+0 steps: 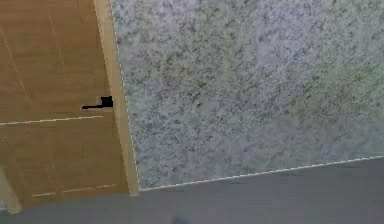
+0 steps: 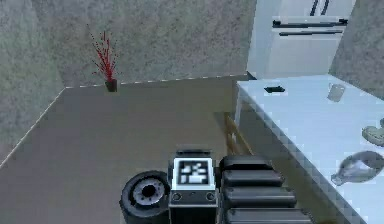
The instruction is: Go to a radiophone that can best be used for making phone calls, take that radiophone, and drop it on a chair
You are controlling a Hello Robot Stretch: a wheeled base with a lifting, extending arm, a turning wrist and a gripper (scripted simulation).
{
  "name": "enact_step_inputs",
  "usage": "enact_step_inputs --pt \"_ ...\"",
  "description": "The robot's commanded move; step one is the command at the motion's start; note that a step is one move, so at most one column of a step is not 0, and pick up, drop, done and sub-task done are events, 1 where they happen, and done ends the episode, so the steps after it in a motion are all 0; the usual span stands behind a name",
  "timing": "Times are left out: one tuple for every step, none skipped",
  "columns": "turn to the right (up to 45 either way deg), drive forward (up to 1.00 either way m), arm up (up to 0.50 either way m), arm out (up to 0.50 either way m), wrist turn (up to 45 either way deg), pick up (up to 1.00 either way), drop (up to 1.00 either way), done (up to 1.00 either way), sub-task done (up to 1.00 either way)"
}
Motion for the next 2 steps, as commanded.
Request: enact_step_inputs --pt "45.0 0.0 0.0 0.0 0.0 0.0 0.0 0.0 0.0" --pt "45.0 0.0 0.0 0.0 0.0 0.0 0.0 0.0 0.0"
